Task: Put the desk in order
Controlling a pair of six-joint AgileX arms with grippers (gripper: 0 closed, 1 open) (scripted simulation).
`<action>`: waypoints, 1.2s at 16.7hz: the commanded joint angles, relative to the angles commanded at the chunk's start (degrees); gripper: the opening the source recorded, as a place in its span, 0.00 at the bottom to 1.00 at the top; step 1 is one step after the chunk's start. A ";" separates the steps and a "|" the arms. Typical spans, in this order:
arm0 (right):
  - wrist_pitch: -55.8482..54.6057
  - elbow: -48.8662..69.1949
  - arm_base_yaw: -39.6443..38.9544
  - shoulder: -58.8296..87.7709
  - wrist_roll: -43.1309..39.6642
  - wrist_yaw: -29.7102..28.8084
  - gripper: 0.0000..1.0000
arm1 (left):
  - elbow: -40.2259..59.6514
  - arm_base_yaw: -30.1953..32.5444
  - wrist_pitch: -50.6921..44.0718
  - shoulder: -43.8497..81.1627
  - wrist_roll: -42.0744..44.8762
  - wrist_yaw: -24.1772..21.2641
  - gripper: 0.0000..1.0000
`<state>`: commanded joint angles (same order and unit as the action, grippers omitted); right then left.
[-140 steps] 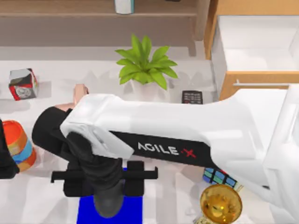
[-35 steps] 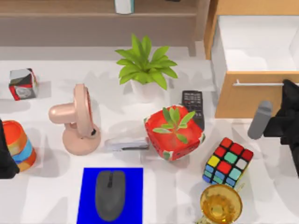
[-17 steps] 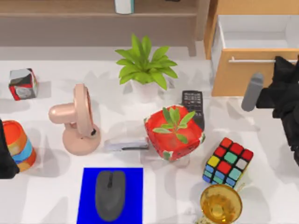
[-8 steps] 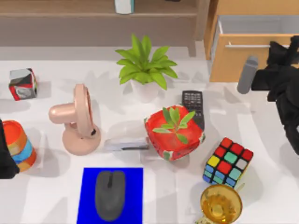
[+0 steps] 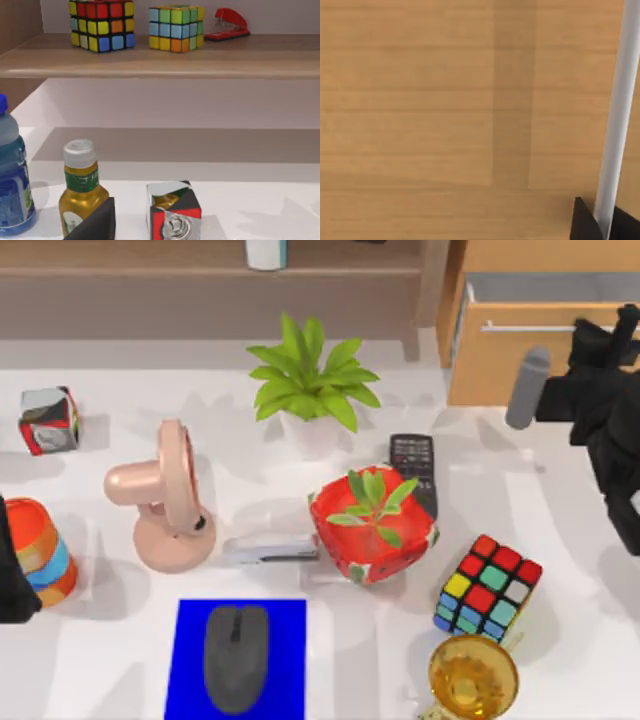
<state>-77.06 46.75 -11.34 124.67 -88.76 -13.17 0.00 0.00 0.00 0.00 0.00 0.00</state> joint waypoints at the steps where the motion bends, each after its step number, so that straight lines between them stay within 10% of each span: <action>1: 0.61 0.70 0.20 0.60 0.04 0.07 0.00 | 0.00 0.00 0.00 0.00 0.00 0.00 1.00; 13: 9.14 16.50 1.92 7.19 -0.13 1.88 0.00 | 0.00 0.00 0.00 0.00 0.00 0.00 1.00; 20: 9.14 16.50 1.92 7.19 -0.13 1.88 0.53 | 0.00 0.00 0.00 0.00 0.00 0.00 1.00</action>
<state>-67.92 63.24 -9.42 131.86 -88.89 -11.29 0.00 0.00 0.00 0.00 0.00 0.00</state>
